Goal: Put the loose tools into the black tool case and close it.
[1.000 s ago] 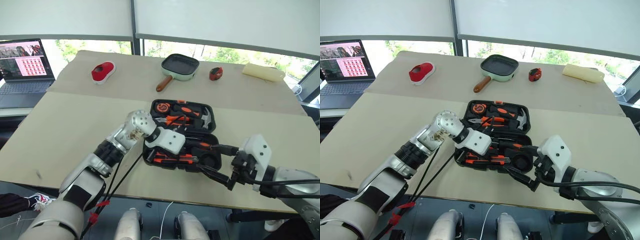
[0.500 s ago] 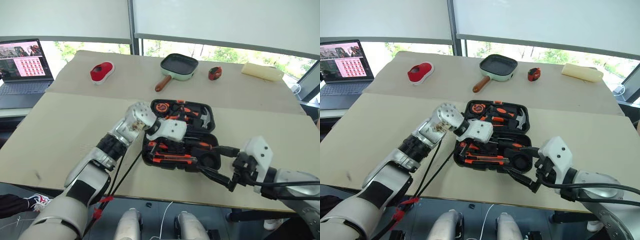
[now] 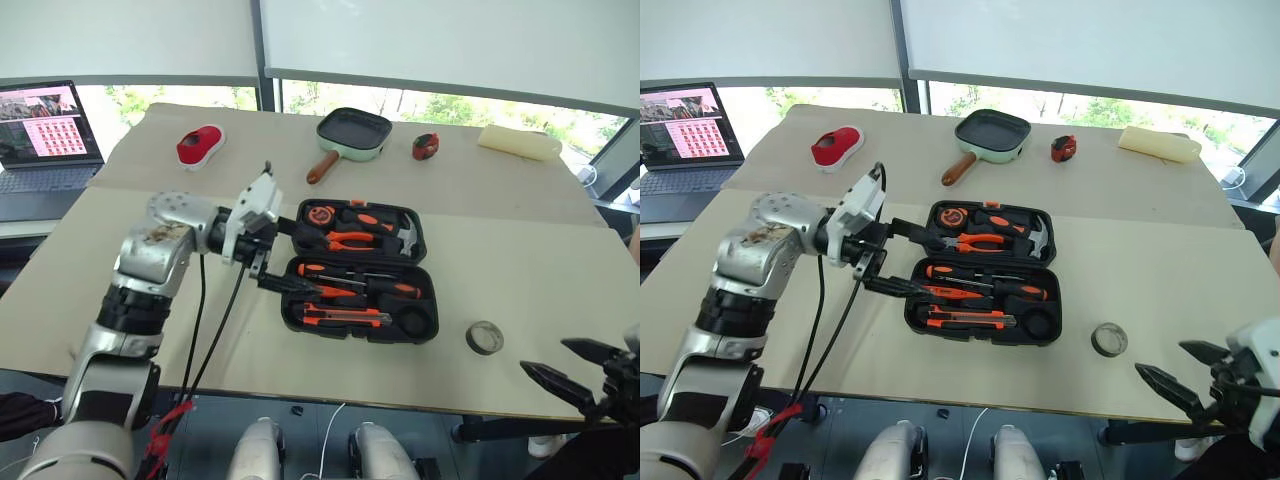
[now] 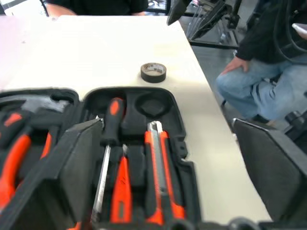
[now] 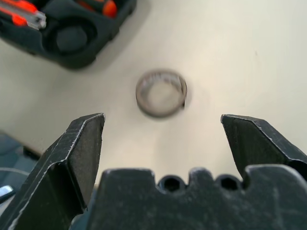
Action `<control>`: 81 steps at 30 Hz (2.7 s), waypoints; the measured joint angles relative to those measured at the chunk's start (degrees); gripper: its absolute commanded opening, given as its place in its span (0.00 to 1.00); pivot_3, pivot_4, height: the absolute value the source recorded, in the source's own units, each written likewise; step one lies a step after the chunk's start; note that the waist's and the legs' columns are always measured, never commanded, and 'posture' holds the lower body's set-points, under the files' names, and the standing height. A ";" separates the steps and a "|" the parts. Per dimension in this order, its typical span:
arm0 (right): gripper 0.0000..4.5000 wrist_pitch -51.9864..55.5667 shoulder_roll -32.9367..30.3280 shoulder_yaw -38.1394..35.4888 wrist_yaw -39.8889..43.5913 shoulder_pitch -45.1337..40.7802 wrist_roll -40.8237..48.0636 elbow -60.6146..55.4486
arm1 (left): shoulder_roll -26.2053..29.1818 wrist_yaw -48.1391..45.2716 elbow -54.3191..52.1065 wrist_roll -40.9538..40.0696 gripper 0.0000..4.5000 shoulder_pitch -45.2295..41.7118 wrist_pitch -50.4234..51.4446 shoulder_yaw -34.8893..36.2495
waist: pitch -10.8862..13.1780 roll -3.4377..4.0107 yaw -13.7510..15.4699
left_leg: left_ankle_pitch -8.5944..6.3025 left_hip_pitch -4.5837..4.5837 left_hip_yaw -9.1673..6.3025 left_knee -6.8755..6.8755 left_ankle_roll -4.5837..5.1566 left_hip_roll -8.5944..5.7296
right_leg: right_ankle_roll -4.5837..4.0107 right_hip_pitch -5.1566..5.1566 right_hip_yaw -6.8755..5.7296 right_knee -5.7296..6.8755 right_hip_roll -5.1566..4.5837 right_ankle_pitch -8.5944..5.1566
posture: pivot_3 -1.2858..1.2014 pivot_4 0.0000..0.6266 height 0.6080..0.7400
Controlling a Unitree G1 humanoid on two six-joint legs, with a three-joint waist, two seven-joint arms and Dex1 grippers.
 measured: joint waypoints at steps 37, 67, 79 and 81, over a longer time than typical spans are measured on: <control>0.01 6.12 -6.37 34.88 -6.60 -41.31 -8.16 2.93 | 6.18 6.14 -10.19 -3.84 1.00 5.03 0.60 -2.93 | 0.07 0.04 -0.48 | 0.00 0.32 0.12 -0.17 0.00 0.03 | -0.02 0.30 0.04 -0.28 0.03 -0.03 | 0.52 0.24 1.00; 0.67 5.98 -7.52 48.27 -3.19 -41.20 -11.21 -2.31 | 6.27 8.40 -7.19 -2.11 1.00 3.89 -2.11 -4.13 | 0.09 0.00 0.53 | -0.02 0.27 0.17 -0.20 0.02 0.02 | -0.01 0.26 0.02 -0.35 -0.01 -0.05 | 0.52 0.24 1.00; 0.15 4.17 -10.39 36.71 -1.56 -46.64 -11.01 17.43 | 7.43 17.16 13.46 9.60 0.46 4.67 -12.98 -2.80 | 0.11 -0.04 0.55 | -0.02 0.15 0.23 -0.29 0.03 0.01 | -0.03 0.05 0.03 -0.35 -0.01 -0.04 | 0.52 0.24 1.00; 0.01 1.05 -10.34 38.80 -1.16 -49.35 -13.21 22.25 | 7.00 19.22 17.68 11.98 0.30 4.13 -15.24 -2.86 | 0.11 -0.03 0.47 | -0.02 0.11 0.26 -0.27 0.03 0.00 | -0.03 0.01 0.05 -0.34 -0.01 -0.04 | 0.52 0.24 1.00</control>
